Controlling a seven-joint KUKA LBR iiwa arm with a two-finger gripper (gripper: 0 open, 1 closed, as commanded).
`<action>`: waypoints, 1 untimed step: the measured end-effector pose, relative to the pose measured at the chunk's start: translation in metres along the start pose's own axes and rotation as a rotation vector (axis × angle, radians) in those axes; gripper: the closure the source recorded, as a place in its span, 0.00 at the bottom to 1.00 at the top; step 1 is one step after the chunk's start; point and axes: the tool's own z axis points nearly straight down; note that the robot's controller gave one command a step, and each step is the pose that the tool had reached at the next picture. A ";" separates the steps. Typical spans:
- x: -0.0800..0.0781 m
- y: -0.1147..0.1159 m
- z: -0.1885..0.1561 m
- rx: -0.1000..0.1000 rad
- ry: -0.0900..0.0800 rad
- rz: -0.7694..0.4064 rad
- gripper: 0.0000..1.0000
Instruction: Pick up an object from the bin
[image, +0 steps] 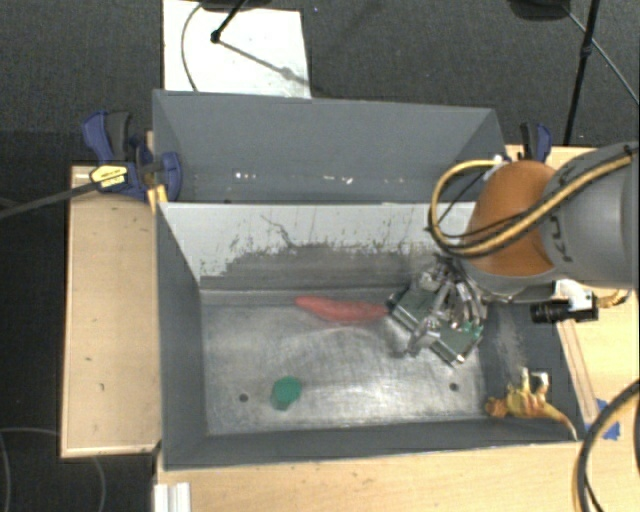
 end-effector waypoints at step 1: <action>-0.012 0.021 0.001 -0.006 0.002 -0.009 1.00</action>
Offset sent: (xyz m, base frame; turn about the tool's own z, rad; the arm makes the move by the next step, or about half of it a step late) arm 0.0000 0.0000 0.0000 0.0000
